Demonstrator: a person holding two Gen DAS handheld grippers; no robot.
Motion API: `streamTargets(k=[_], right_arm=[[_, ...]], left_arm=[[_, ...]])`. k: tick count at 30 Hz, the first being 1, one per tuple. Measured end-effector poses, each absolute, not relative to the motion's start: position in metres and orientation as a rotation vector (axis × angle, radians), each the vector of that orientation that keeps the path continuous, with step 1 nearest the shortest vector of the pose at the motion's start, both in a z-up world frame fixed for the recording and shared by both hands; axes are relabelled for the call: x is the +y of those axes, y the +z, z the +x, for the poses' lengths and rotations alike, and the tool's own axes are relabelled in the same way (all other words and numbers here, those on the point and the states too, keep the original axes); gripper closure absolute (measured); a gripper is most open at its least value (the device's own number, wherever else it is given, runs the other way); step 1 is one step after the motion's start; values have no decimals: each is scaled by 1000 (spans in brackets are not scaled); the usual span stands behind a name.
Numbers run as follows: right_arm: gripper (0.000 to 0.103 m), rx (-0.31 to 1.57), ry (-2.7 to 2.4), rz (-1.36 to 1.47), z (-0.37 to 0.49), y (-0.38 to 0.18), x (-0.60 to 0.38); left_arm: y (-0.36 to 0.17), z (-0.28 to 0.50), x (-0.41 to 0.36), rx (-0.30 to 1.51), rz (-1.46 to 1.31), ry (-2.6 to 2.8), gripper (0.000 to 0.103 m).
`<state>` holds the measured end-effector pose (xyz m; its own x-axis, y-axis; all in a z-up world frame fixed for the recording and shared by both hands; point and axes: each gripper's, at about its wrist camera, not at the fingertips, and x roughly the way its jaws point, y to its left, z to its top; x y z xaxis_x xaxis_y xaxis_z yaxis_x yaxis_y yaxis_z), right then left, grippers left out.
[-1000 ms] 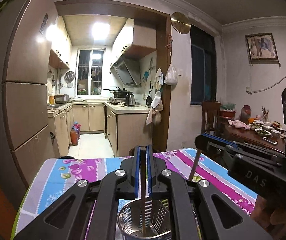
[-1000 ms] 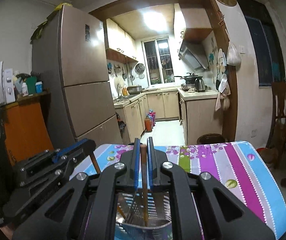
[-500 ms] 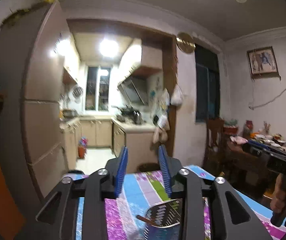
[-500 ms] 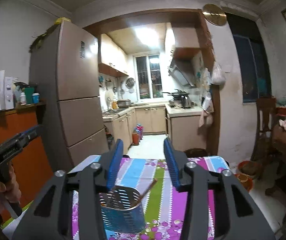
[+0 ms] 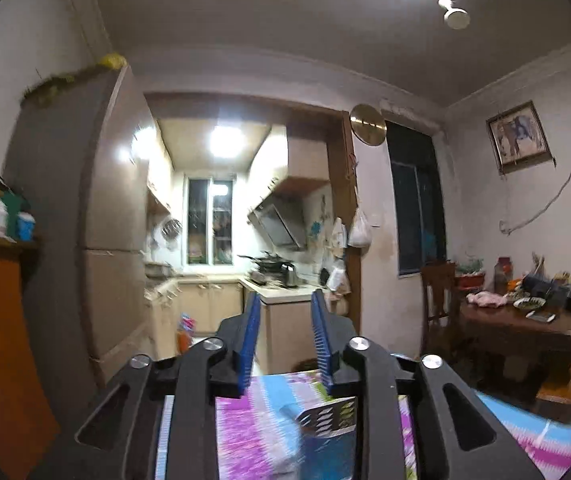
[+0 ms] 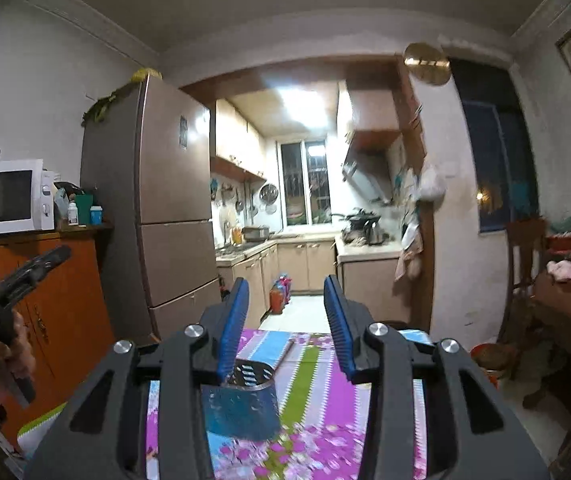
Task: Organize utensils
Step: 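Withdraw both grippers from the holder back over the remaining chopsticks, then close the left gripper on a chopstick while the right gripper grasps another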
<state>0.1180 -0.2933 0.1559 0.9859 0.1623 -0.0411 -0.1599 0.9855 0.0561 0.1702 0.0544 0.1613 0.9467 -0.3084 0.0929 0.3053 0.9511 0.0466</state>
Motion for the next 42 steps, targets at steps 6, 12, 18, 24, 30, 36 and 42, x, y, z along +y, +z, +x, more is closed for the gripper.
streamTargets(k=[6, 12, 18, 24, 30, 36, 42], right_arm=[[32, 9, 73, 21, 14, 126, -318], [31, 123, -41, -46, -38, 71, -307], [31, 277, -42, -74, -51, 18, -276], [48, 403, 4, -183, -59, -35, -234], [94, 524, 84, -126, -51, -68, -220], [97, 521, 165, -188, -51, -80, -191], [96, 486, 250, -269, -44, -87, -155]], left_arm=[[125, 72, 106, -85, 75, -176, 32], [54, 13, 114, 62, 171, -96, 32], [-17, -21, 98, 216, 210, -161, 32], [-69, -30, 81, 388, 152, -259, 69], [-98, -29, 45, 448, 213, -284, 94], [-106, -22, 36, 428, 238, -216, 94], [-113, -15, 36, 442, 220, -215, 94]])
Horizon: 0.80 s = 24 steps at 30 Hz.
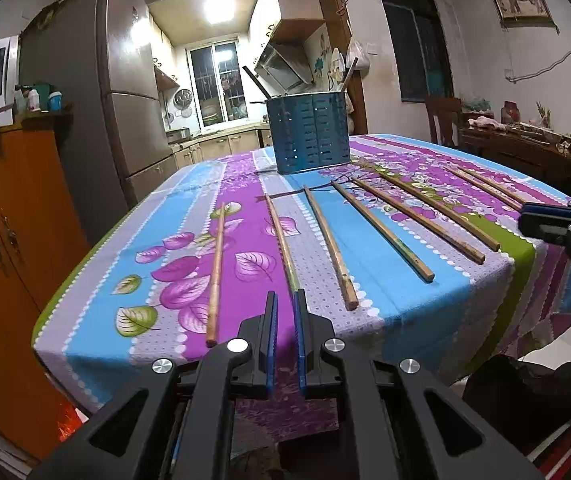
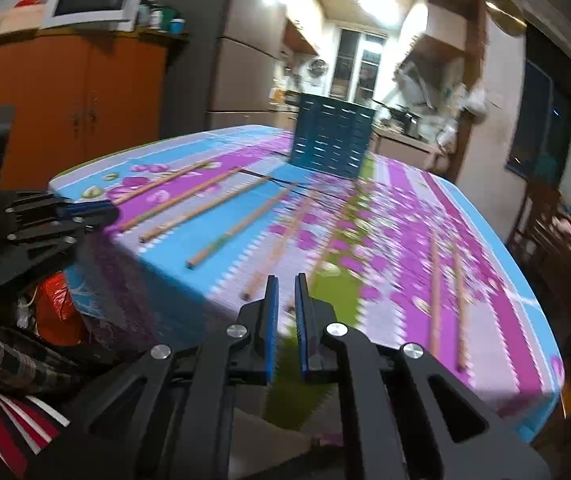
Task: Organize utensils
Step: 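Close the left gripper on a chopstick while the right gripper grasps another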
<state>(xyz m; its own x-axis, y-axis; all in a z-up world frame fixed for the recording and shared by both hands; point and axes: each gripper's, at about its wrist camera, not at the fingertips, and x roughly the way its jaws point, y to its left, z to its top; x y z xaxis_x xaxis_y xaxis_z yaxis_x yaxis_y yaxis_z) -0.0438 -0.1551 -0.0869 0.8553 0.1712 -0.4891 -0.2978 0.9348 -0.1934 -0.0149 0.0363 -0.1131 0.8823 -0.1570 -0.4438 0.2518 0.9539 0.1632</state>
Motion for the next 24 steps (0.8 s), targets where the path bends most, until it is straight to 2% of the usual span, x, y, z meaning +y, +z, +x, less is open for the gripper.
streamTargets(k=[7, 10, 13, 19, 22, 24], right_arm=[[92, 537, 240, -275, -27, -99, -139], [83, 558, 230, -268, -24, -103, -138], [78, 558, 213, -259, -24, -104, -140], [77, 560, 210, -237, -23, -105, -141], [77, 563, 211, -225, -21, -105, -142], [77, 562, 209, -218, -20, -105, -142]], left_arm=[[-117, -10, 36, 429, 198, -220, 92], [-118, -10, 34, 420, 203, -221, 91], [-118, -9, 35, 414, 198, -217, 86], [-118, -10, 34, 405, 204, -223, 84], [-120, -7, 32, 409, 214, -224, 75], [-123, -3, 33, 419, 200, -223, 74]])
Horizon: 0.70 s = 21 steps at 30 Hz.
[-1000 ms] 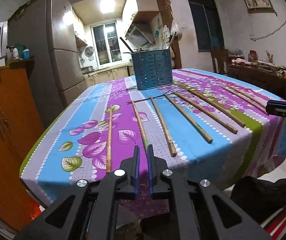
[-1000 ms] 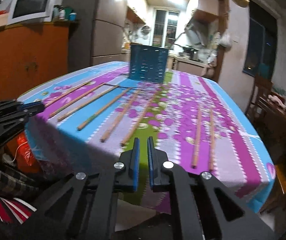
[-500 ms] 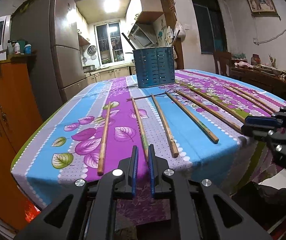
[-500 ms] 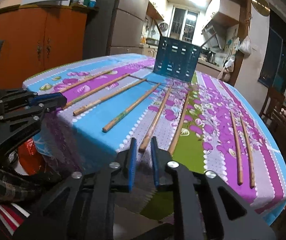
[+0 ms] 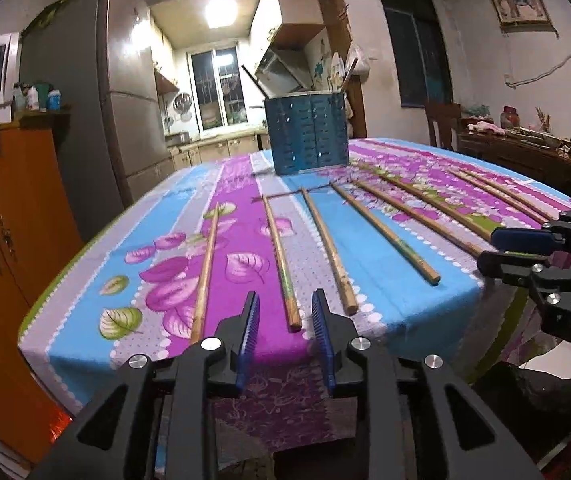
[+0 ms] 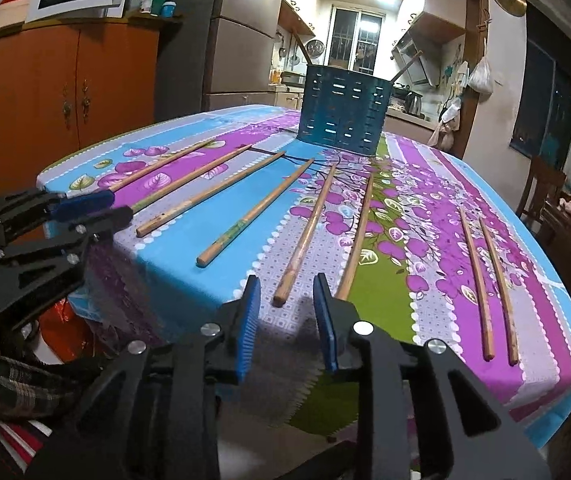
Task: Organize utensils
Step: 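Close the left gripper on a chopstick while the right gripper grasps another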
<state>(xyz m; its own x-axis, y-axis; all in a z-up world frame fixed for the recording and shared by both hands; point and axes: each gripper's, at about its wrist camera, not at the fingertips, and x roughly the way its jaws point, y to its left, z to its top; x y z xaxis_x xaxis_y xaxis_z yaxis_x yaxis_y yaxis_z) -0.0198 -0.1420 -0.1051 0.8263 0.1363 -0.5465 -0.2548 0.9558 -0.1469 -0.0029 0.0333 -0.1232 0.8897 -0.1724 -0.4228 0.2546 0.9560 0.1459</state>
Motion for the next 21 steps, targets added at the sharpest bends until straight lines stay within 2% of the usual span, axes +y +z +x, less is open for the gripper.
streamTargets(k=[6, 8, 11, 15, 18, 21], right_arm=[[78, 550, 188, -213, -21, -107, -140], [86, 549, 194, -207, -22, -108, -139], [88, 547, 190, -202, -21, -109, -137], [89, 550, 180, -175, -18, -109, -138], [95, 554, 186, -161, -18, -109, -137], [96, 554, 183, -155, -18, -109, -137]], left_arm=[[-127, -3, 33, 400, 198, -222, 75], [-128, -3, 34, 402, 184, -236, 81], [-129, -5, 32, 400, 180, -250, 86], [-128, -3, 35, 404, 163, -262, 86], [-128, -1, 37, 406, 155, -268, 87], [-127, -1, 37, 404, 154, -274, 87]])
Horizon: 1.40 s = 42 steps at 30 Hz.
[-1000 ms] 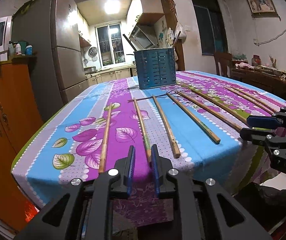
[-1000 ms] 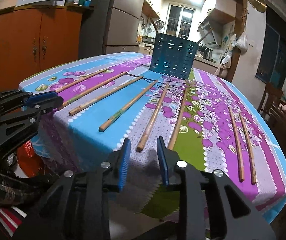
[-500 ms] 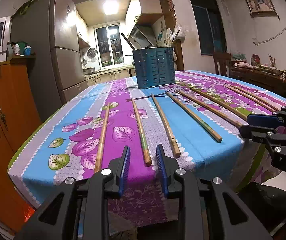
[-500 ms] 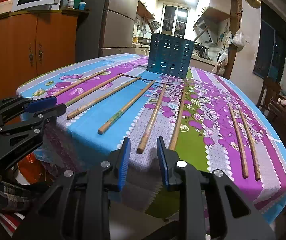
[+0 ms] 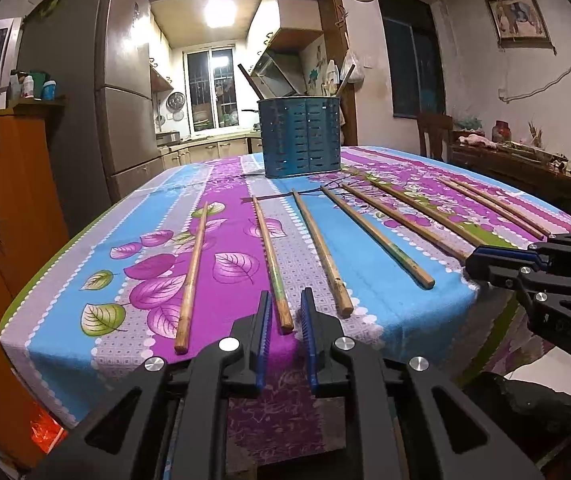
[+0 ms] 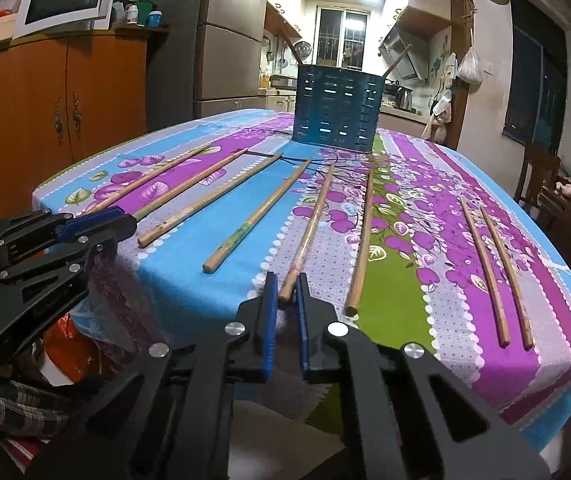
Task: Organize utensils
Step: 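Close the left gripper on a chopstick while the right gripper grasps another, then lift both held chopsticks upright and carry them over the slotted holder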
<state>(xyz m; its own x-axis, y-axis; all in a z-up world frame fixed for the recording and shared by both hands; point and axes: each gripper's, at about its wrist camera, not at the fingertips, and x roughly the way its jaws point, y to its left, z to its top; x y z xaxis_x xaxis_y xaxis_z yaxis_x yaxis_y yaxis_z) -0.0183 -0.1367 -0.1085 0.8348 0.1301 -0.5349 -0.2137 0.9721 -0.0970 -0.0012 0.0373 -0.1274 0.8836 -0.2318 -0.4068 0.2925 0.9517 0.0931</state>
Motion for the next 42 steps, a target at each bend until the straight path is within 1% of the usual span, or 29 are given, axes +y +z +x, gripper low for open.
streamTargets(k=[3, 4, 11, 19, 28, 33, 42], right_arm=[[96, 553, 179, -159, -19, -108, -135], [97, 552, 178, -158, -20, -108, -135], [97, 505, 172, -183, -29, -100, -135], [98, 429, 138, -191, -38, -86, -141], [98, 335, 119, -226, -48, -71, -143], [98, 315, 132, -247, -49, -66, -143], [98, 214, 171, -253, -47, -27, -146]], left_arm=[[-128, 0, 39, 402, 146, -277, 90], [-128, 1, 41, 401, 143, -274, 94], [-127, -3, 42, 400, 151, -263, 95], [-115, -7, 45, 372, 156, -237, 96], [-90, -15, 42, 292, 216, -213, 96], [-86, -16, 39, 281, 238, -220, 96], [-38, -11, 51, 214, 196, -236, 96]])
